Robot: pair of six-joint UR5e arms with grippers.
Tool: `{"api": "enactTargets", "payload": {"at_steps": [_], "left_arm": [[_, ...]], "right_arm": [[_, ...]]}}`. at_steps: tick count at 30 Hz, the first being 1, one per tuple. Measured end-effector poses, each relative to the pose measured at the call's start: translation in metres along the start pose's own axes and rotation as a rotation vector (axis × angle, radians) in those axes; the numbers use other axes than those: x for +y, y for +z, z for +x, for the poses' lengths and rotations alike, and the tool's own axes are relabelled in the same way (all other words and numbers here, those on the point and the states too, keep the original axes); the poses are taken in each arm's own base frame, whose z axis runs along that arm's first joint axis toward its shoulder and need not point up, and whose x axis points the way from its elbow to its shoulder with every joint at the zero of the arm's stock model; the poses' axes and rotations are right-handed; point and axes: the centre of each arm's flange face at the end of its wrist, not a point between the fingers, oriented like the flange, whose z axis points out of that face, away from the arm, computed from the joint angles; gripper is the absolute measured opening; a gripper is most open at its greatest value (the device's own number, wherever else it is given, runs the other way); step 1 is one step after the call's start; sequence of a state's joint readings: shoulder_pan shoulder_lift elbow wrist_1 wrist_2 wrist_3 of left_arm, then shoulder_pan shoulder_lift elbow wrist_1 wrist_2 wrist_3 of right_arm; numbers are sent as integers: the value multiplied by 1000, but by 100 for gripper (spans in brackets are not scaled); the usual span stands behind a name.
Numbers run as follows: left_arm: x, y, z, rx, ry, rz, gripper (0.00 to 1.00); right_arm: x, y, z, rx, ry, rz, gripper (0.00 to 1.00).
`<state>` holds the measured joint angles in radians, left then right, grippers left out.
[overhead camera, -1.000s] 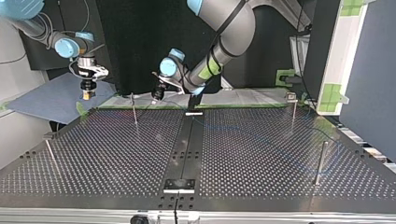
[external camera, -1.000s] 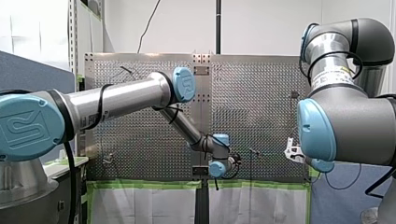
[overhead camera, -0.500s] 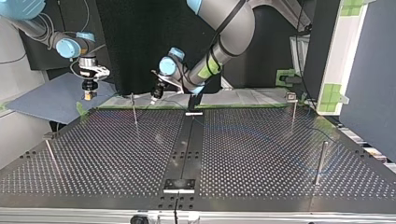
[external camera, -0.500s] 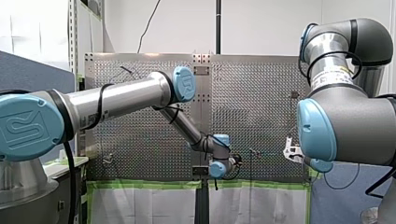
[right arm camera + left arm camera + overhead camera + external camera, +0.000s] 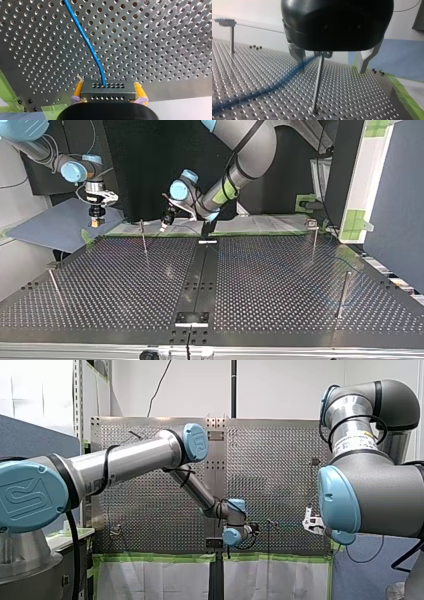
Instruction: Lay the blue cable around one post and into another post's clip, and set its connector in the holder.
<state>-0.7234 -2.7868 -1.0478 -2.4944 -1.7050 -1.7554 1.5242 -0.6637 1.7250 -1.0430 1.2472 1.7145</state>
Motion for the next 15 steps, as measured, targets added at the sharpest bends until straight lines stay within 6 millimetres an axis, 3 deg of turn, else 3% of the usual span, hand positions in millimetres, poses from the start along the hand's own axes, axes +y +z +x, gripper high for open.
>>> {"api": "enactTargets", "payload": {"at_steps": [11, 15], "left_arm": [[-26, -24, -34, 15, 98, 103, 99], [-39, -39, -30, 47, 137, 149, 99]], "right_arm": [[-2, -1, -1, -6, 0, 1, 0], [-2, -1, -1, -7, 1, 1, 0]]}}
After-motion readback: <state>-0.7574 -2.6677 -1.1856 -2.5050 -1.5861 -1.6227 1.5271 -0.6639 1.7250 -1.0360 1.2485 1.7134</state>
